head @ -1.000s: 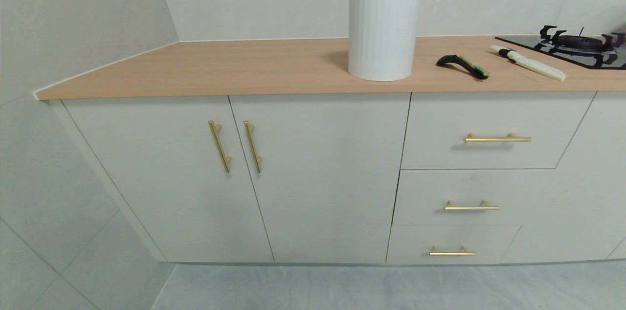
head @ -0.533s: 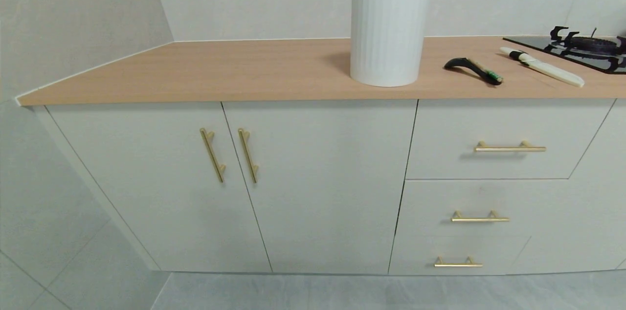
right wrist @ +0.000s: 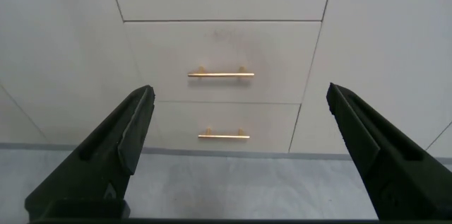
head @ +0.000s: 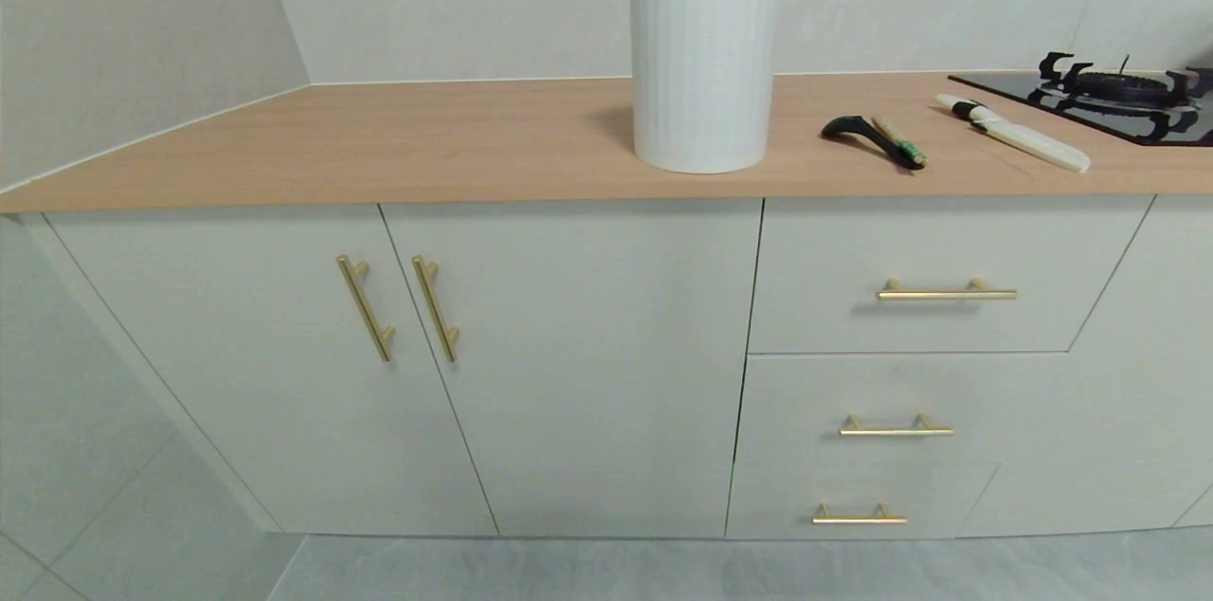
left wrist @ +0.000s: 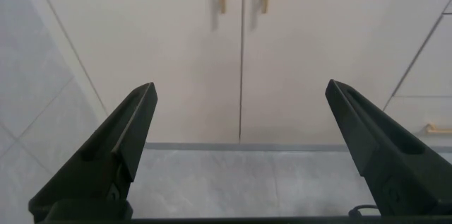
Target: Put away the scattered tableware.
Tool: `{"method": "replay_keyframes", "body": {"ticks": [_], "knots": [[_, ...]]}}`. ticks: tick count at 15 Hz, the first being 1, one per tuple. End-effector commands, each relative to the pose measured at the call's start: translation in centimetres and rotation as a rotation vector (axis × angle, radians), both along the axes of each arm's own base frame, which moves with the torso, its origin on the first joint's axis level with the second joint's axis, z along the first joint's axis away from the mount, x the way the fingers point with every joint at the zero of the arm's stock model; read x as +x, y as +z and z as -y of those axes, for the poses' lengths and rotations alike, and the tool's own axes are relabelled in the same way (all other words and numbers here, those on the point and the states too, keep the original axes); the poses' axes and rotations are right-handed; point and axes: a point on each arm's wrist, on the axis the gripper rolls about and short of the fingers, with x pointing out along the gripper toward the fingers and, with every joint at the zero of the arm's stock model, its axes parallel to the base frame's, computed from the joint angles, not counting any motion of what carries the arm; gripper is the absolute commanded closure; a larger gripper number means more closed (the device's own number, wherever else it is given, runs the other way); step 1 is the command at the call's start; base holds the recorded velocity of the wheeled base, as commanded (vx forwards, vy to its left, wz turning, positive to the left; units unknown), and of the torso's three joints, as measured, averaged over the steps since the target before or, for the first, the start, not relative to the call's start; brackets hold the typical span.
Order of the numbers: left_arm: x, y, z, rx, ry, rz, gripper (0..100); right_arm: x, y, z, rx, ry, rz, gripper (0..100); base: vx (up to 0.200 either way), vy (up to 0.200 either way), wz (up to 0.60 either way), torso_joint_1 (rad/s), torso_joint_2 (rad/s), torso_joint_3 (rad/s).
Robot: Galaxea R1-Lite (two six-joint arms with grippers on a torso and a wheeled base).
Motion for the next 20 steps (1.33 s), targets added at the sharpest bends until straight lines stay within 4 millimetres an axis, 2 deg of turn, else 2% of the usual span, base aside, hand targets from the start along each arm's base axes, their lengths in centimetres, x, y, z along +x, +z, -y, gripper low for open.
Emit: {"method": "replay_keyframes", "body": {"ticks": [1, 5, 6, 7, 8, 10, 11, 12, 15, 18, 20], "knots": [[0.0, 0.0, 0.0, 0.001, 0.001, -0.001, 0, 0.0, 0.0, 0.0, -0.010, 0.001, -0.002, 0, 0.000, 0.000, 0.00, 0.000, 0.00, 0.000], [0.0, 0.0, 0.0, 0.001, 0.001, -0.001, 0, 0.0, 0.1, 0.0, -0.044, -0.004, 0.005, 0, 0.000, 0.000, 0.00, 0.000, 0.00, 0.000], [0.0, 0.0, 0.0, 0.001, 0.001, -0.001, 0, -0.6, 3.2, 0.0, -0.022, 0.003, 0.077, 0, 0.000, 0.000, 0.00, 0.000, 0.00, 0.000], [0.0, 0.0, 0.0, 0.001, 0.001, -0.001, 0, -0.4, 7.2, 0.1, 0.044, 0.031, 0.086, 0, 0.000, 0.000, 0.00, 0.000, 0.00, 0.000], [0.0, 0.0, 0.0, 0.001, 0.003, -0.001, 0, 1.2, 8.8, 0.0, 0.043, 0.069, -0.002, 0, 0.000, 0.000, 0.00, 0.000, 0.00, 0.000], [0.0, 0.0, 0.0, 0.001, 0.001, -0.001, 0, 5.5, 9.2, -0.2, -0.005, 0.054, -0.237, 0, 0.000, 0.000, 0.00, 0.000, 0.00, 0.000], [0.0, 0.0, 0.0, 0.001, 0.001, 0.001, 0, 7.2, 9.8, -0.3, -0.007, 0.056, -0.298, 0, 0.000, 0.000, 0.00, 0.000, 0.00, 0.000], [0.0, 0.0, 0.0, 0.001, 0.001, -0.001, 0, 9.7, 10.0, -0.5, -0.007, 0.072, -0.401, 0, 0.000, 0.000, 0.00, 0.000, 0.00, 0.000], [0.0, 0.0, 0.0, 0.001, 0.001, -0.001, 0, 16.1, 8.9, -1.2, 0.014, 0.169, -0.650, 0, 0.000, 0.000, 0.00, 0.000, 0.00, 0.000], [0.0, 0.0, 0.0, 0.001, 0.001, -0.001, 0, 21.8, 5.3, -1.7, 0.022, 0.180, -0.864, 0, 0.000, 0.000, 0.00, 0.000, 0.00, 0.000], [0.0, 0.0, 0.0, 0.001, 0.001, -0.001, 0, 24.6, 2.7, -1.9, 0.022, 0.178, -0.901, 0, 0.000, 0.000, 0.00, 0.000, 0.00, 0.000]]}}
